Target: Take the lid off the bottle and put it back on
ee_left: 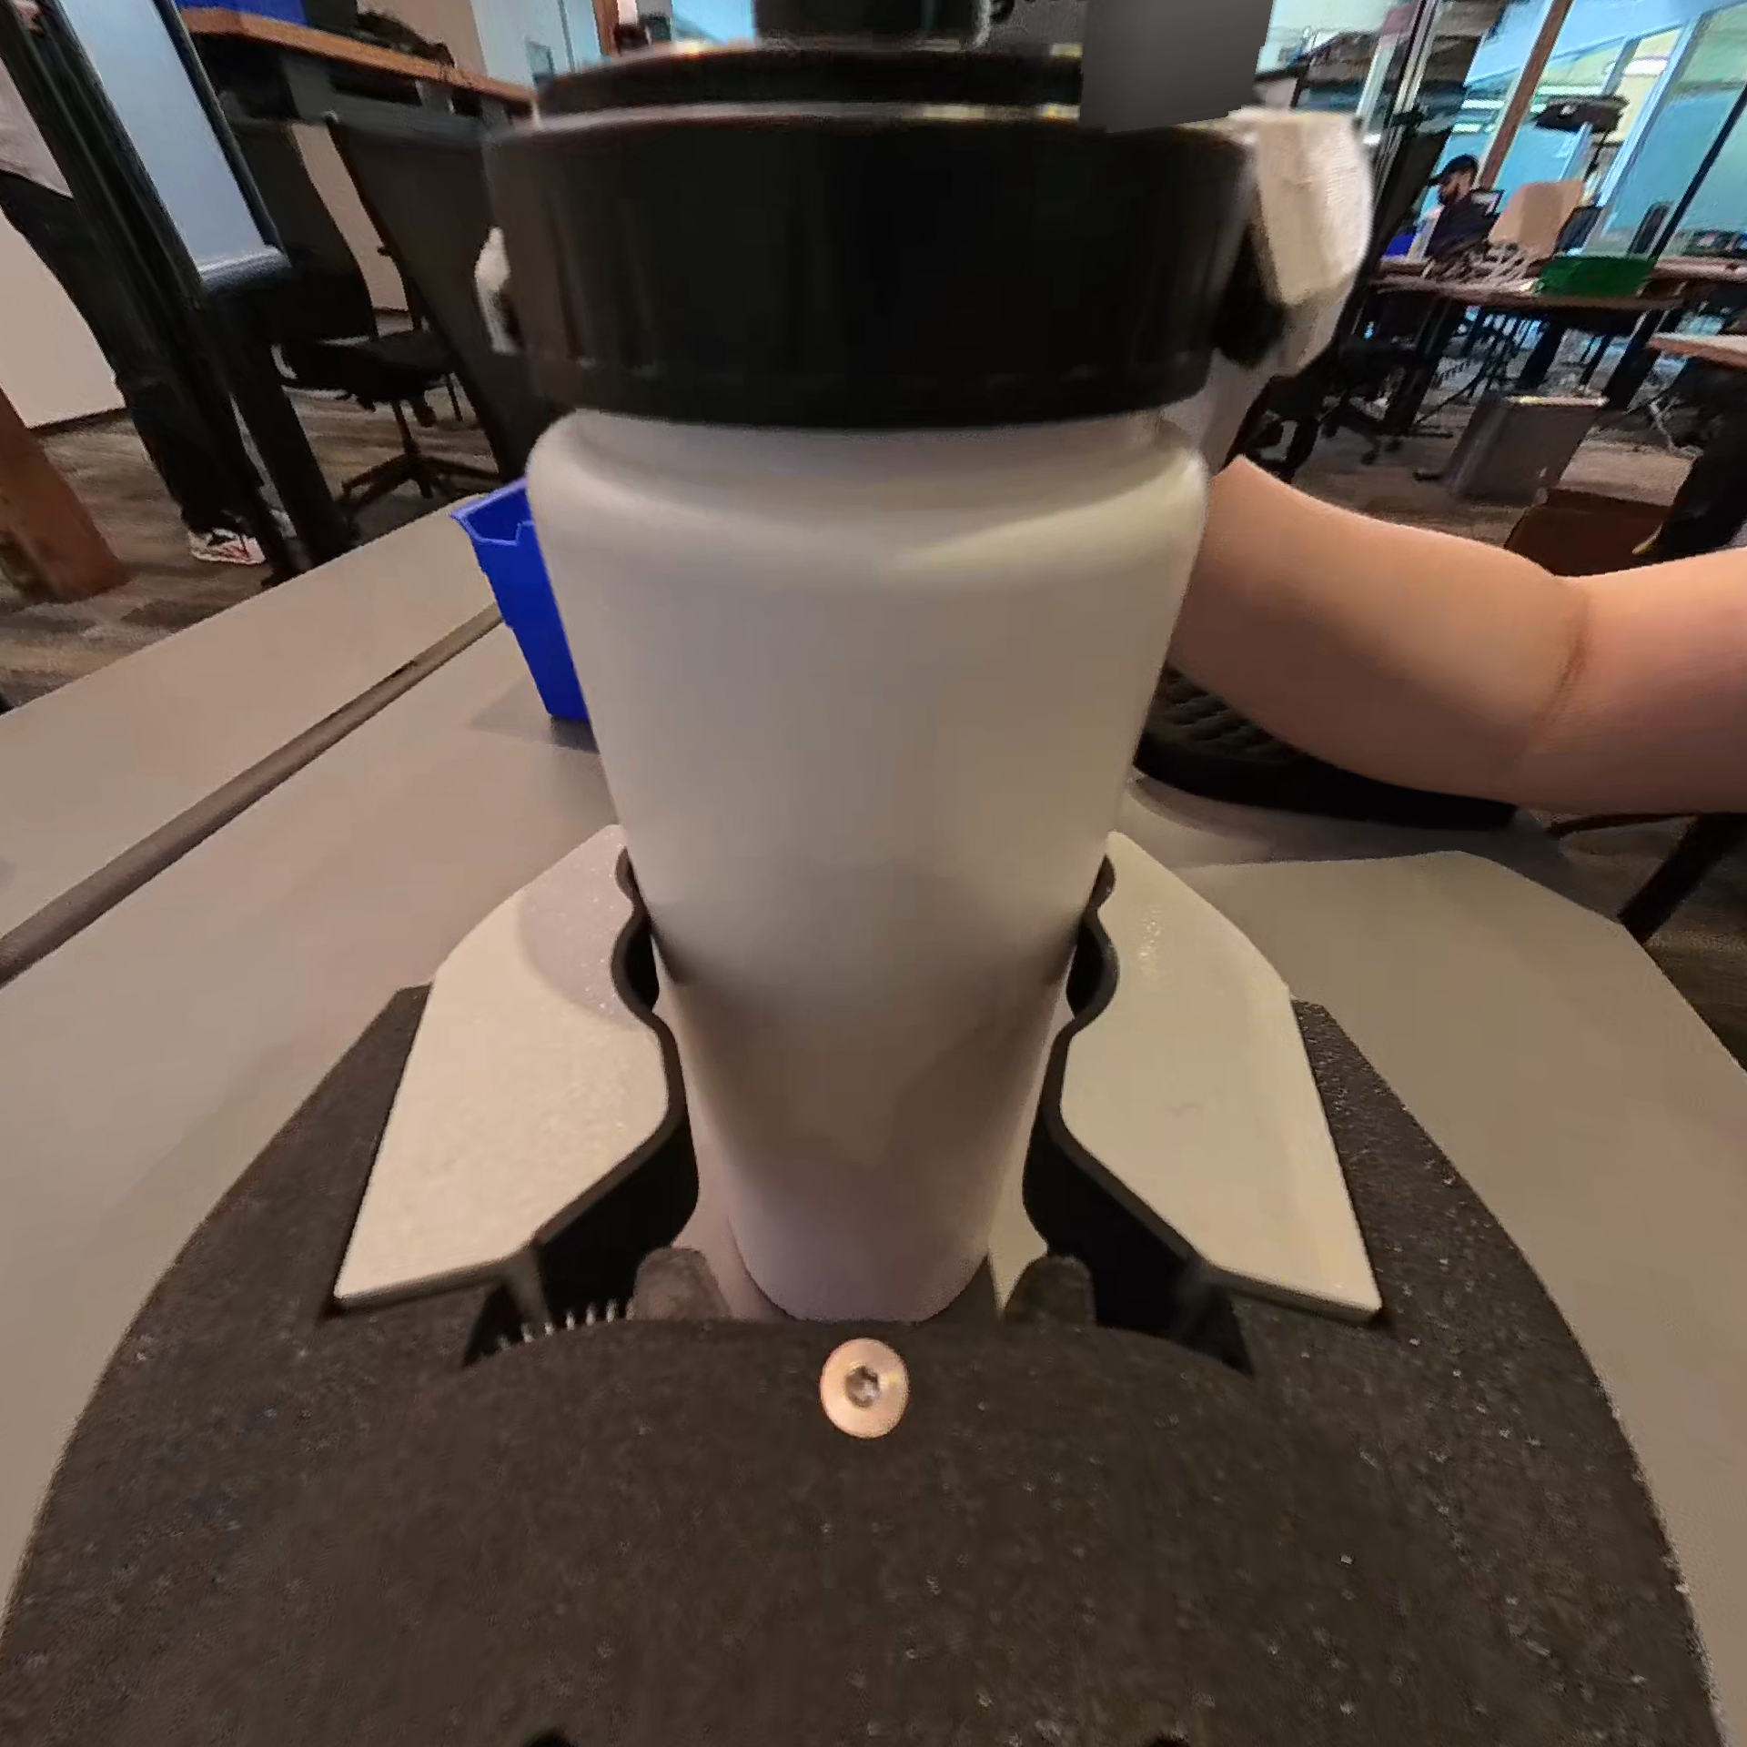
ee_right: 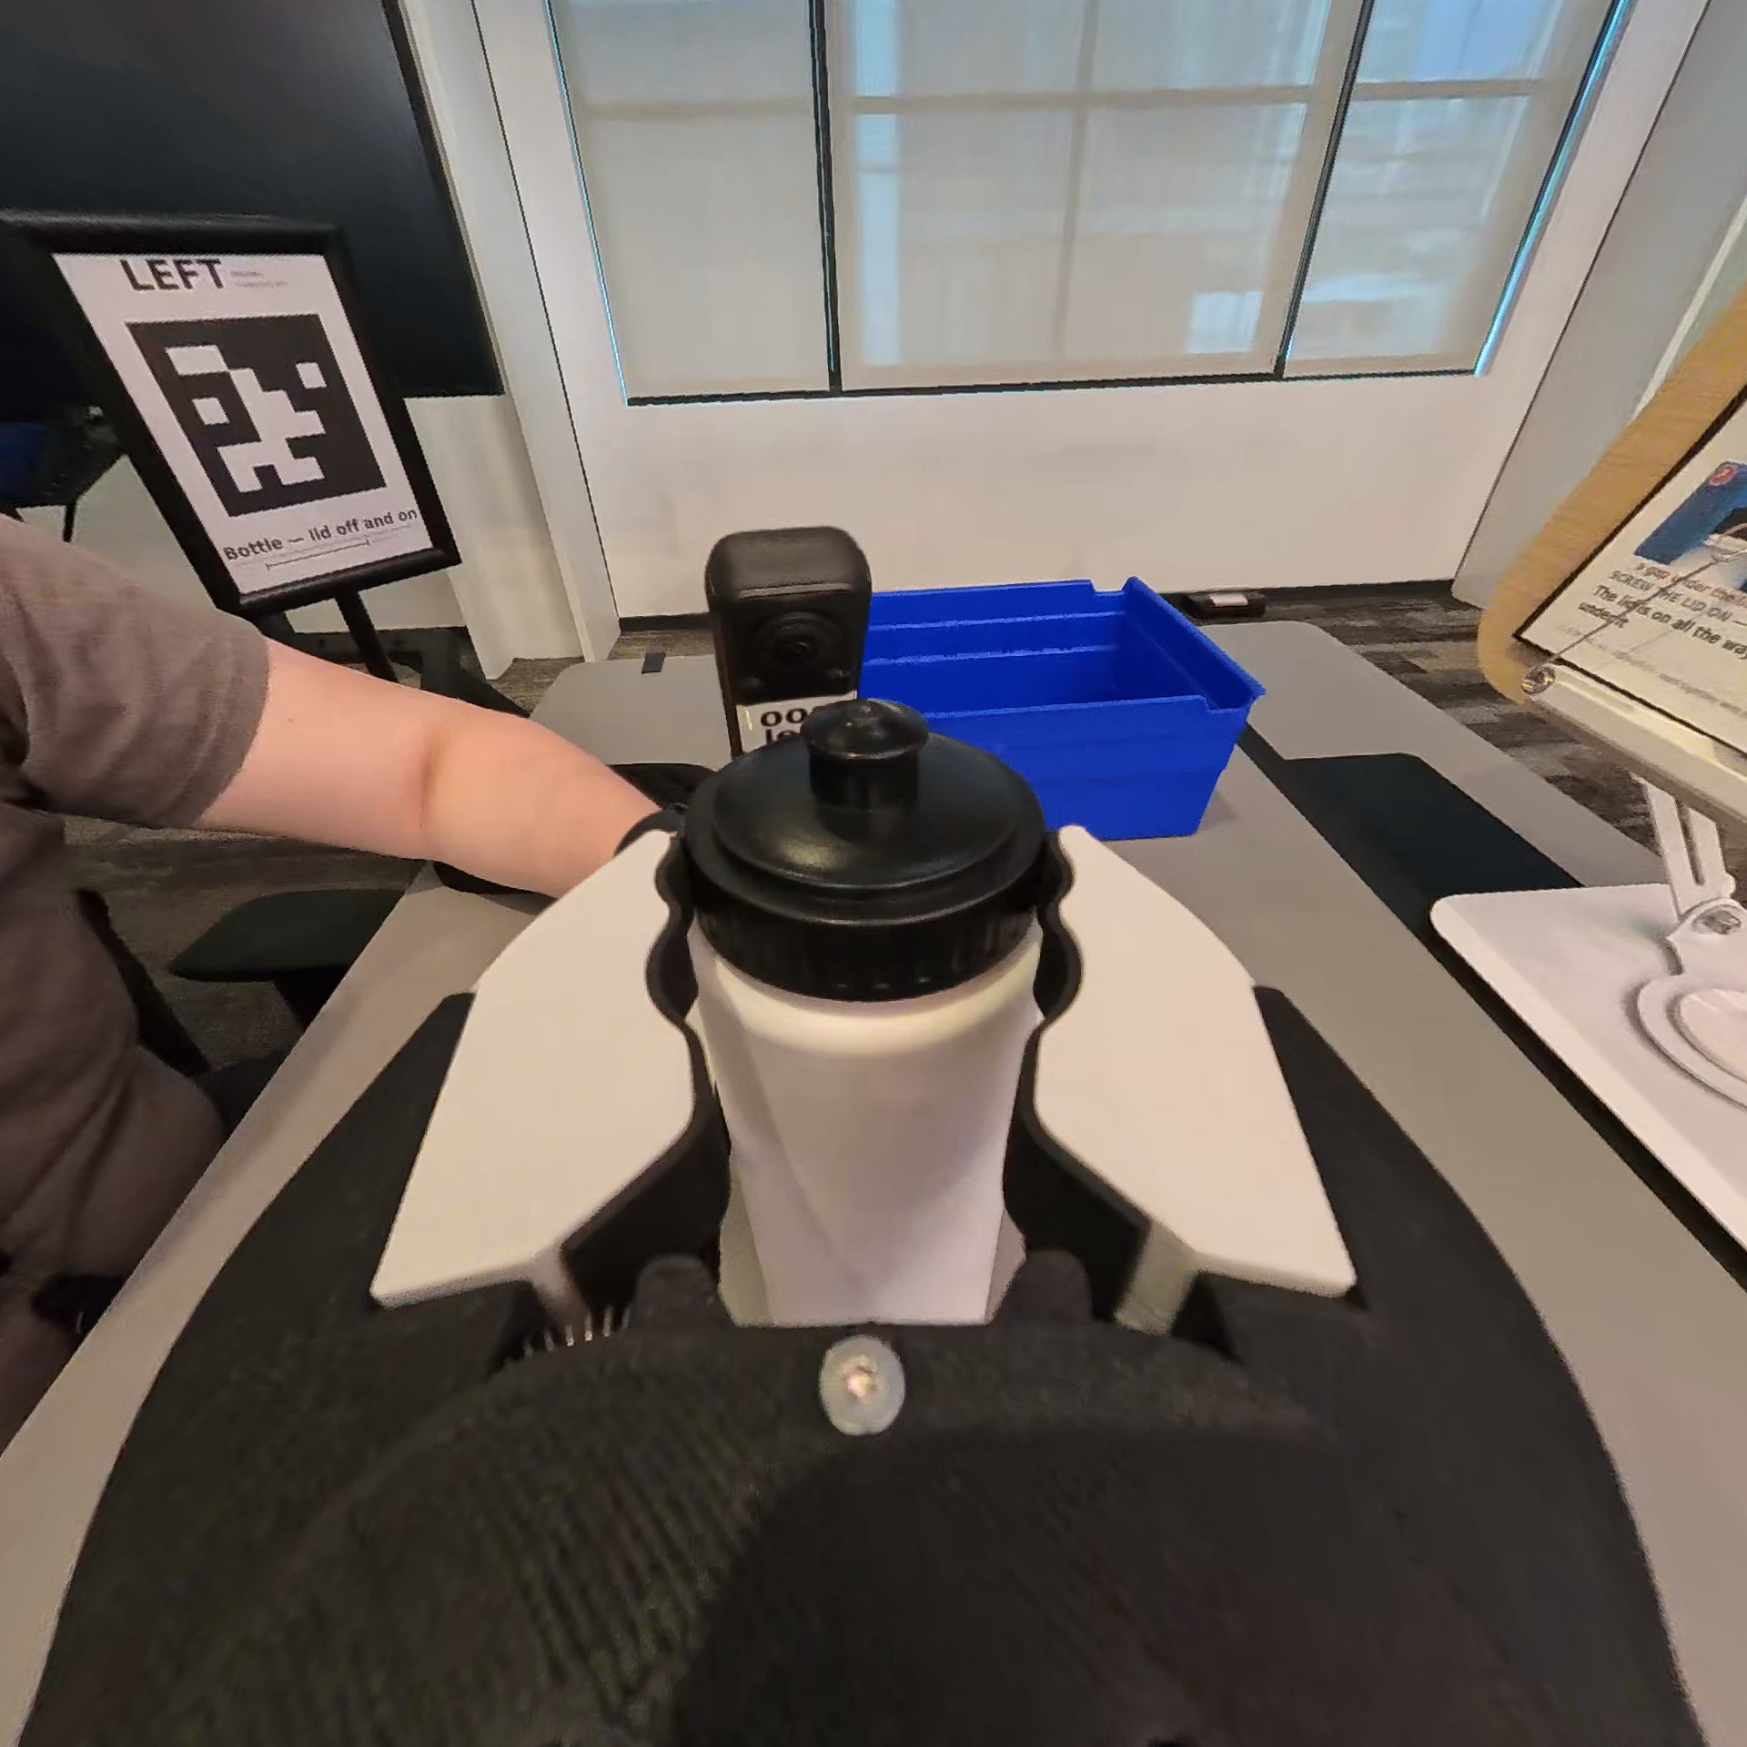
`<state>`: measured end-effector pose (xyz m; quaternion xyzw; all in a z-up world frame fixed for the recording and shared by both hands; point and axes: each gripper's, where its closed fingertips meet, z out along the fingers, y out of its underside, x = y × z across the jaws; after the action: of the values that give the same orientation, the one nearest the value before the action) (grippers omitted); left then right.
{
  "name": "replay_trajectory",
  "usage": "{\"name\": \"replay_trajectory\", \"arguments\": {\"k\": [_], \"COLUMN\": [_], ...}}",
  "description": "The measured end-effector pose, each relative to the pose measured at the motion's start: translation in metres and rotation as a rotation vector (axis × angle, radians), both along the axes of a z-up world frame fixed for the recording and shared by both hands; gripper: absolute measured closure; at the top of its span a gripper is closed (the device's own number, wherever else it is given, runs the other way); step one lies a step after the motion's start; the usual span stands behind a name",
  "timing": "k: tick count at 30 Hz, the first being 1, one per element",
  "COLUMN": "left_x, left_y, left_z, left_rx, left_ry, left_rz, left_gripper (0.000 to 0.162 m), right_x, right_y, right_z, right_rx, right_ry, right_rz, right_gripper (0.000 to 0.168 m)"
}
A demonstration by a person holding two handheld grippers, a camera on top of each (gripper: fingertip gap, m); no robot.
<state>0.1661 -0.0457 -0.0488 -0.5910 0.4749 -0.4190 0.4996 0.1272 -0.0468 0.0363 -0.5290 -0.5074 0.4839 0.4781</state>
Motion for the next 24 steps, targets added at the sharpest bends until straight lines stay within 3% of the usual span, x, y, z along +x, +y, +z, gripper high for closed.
{"name": "replay_trajectory", "arguments": {"k": [3,6,9,12,16,20,22,24], "left_x": [0.001,0.005,0.006,0.001,-0.010,-0.016,-0.016,-0.015], "left_y": [0.004,-0.002,0.001,0.012,0.028,0.037,0.037,0.036], "left_z": [-0.001,-0.005,-0.007,-0.007,-0.008,-0.008,-0.009,-0.009], "left_rx": [-0.030,-0.058,-0.057,-0.058,-0.065,-0.076,-0.072,-0.070], "left_ry": [-0.034,-0.048,-0.025,-0.002,0.008,0.010,0.023,0.024], "left_rz": [0.035,0.000,0.018,0.091,0.201,0.278,0.293,0.282], "left_gripper": [0.058,0.071,0.072,0.072,0.073,0.073,0.073,0.073], "right_x": [-0.001,0.002,0.003,-0.002,-0.005,-0.014,-0.016,-0.017], "right_y": [-0.004,-0.002,0.002,0.007,0.039,0.042,0.039,0.036], "right_z": [0.000,-0.001,0.000,0.014,0.011,-0.006,-0.005,-0.005], "right_rx": [0.031,0.020,0.023,0.036,0.021,-0.049,-0.024,0.006], "right_ry": [-0.025,-0.022,-0.026,0.006,-0.023,-0.058,-0.044,-0.074], "right_rz": [0.007,0.007,-0.022,-0.141,-0.507,-0.583,-0.570,-0.532], "right_gripper": [0.096,0.096,0.097,0.078,0.075,0.077,0.091,0.093]}}
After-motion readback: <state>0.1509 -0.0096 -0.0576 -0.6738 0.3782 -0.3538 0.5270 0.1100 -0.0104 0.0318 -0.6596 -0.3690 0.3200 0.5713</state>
